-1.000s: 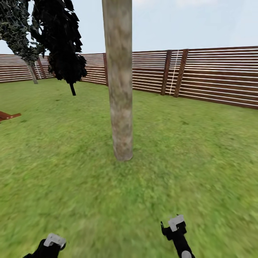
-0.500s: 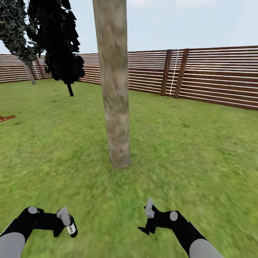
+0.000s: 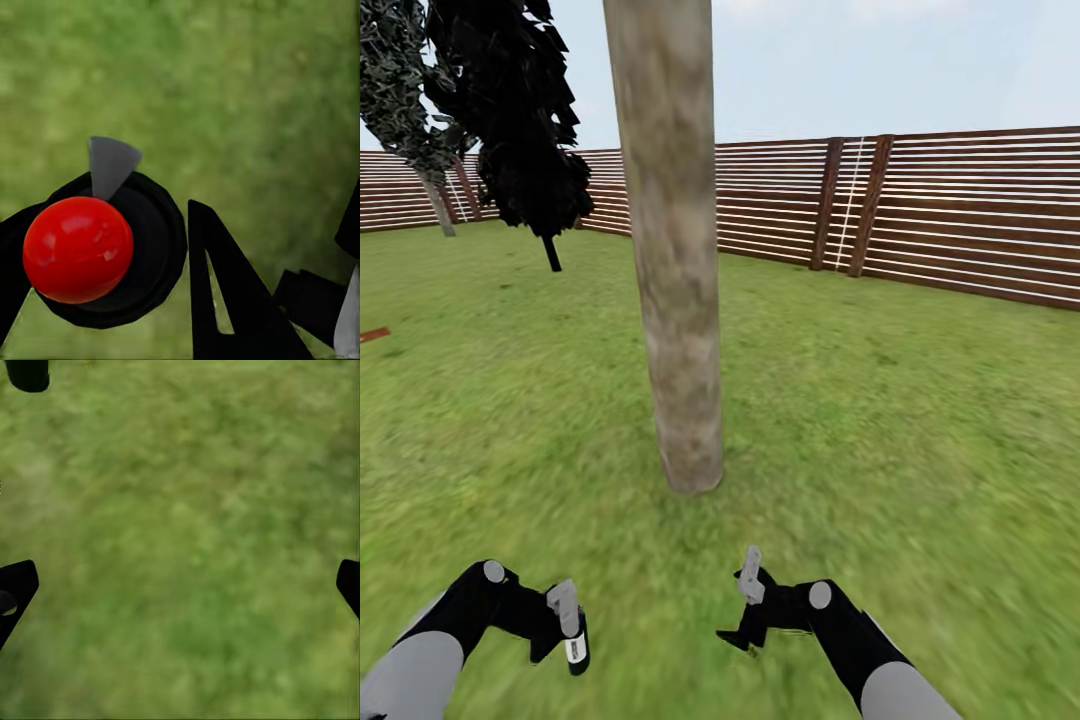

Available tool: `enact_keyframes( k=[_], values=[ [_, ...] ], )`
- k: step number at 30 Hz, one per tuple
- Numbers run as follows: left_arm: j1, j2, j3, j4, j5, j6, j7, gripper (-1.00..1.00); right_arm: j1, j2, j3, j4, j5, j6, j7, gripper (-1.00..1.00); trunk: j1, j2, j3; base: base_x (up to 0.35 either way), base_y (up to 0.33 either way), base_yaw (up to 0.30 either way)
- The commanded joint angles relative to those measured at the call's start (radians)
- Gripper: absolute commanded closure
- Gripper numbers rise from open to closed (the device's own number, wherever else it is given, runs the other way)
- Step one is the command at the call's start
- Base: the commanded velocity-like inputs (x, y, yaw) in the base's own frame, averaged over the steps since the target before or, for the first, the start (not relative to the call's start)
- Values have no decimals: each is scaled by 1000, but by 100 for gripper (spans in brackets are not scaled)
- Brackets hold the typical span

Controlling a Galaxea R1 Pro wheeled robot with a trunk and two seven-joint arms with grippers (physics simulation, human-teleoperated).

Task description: In the garden, pick up the pesticide atomizer on the floor and spray pesticide onto both trees until each tree trunk is fully covered.

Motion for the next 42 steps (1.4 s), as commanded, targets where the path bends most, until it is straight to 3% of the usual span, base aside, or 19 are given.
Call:
enact_keyframes(
  k=[1, 2, 3, 5, 6, 7, 11, 13, 14, 17, 20, 23, 28, 31, 37, 42],
  values=[
    [-1, -3, -21, 0, -8, -7, -3, 100, 0, 16, -1, -1, 9, -5, 2, -100, 0, 0, -1, 242, 0, 0],
    [-1, -5, -37, 0, -7, -3, -3, 100, -1, 27, 2, -1, 10, -5, 2, -100, 0, 0, -1, 124, 0, 0],
    [-1, -5, -50, 0, -6, 2, -3, 100, -5, 36, 53, -1, 10, -5, 3, 100, 0, 0, -1, 32, 0, 0],
    [1, -6, -54, 0, -4, 4, -3, 100, -7, 36, 120, -2, 9, -4, 3, 100, 0, 0, -1, 11, 0, 0],
    [1, -6, -54, -2, -3, 4, -3, 100, -9, 36, 128, -3, 9, -4, 3, 100, 0, 0, -1, 3, 0, 0],
    [1, -32, -55, -9, -5, 2, 3, 100, -12, 36, 136, -3, 8, -4, 2, 100, 0, 0, -1, 0, 0, 0],
    [0, -76, -56, -12, -8, -2, 4, 100, -13, 36, 138, -3, 8, -3, 3, 100, 0, 0, -1, 0, 0, 0],
    [-1, -111, -58, -12, -8, -9, 5, 100, -13, 36, 140, -3, 7, -2, 3, 100, 0, 0, -1, 0, 0, 0],
    [-1, -130, -118, -13, -7, -10, 9, 100, -13, 36, 141, -3, 6, -3, 3, 100, 0, 0, -1, 0, 0, 0],
    [-1, -139, -134, -13, -5, -11, 27, 100, -13, 36, 141, -3, 6, -4, 11, 100, 0, 0, -1, 0, 0, 0],
    [0, -151, -137, -13, -3, -14, 45, 100, -13, 36, 141, -43, 5, -4, 73, 100, 0, 0, -1, 0, 0, 0],
    [2, -161, -139, -13, -5, -15, 53, 100, -13, 36, 141, -62, 5, -4, 83, 100, 0, 0, -1, 0, 0, 0],
    [5, -176, -141, -12, 0, -17, 123, 100, -13, 36, 141, -67, 4, -4, 86, 100, 0, 0, -1, 0, 0, 0],
    [5, -181, -141, -11, 1, -17, 127, 100, -13, 36, 141, -81, 2, -4, 87, 100, 0, 0, -1, 0, 0, 0],
    [4, -223, -142, -10, -3, -17, 128, 100, -13, 36, 141, -83, 1, -5, 86, 100, 0, 0, -1, 0, 0, 0],
    [4, -231, -142, -11, 0, -17, 129, 100, -13, 36, 141, -99, 0, -5, 87, 100, 0, 0, -1, 0, 0, 0]
  ],
)
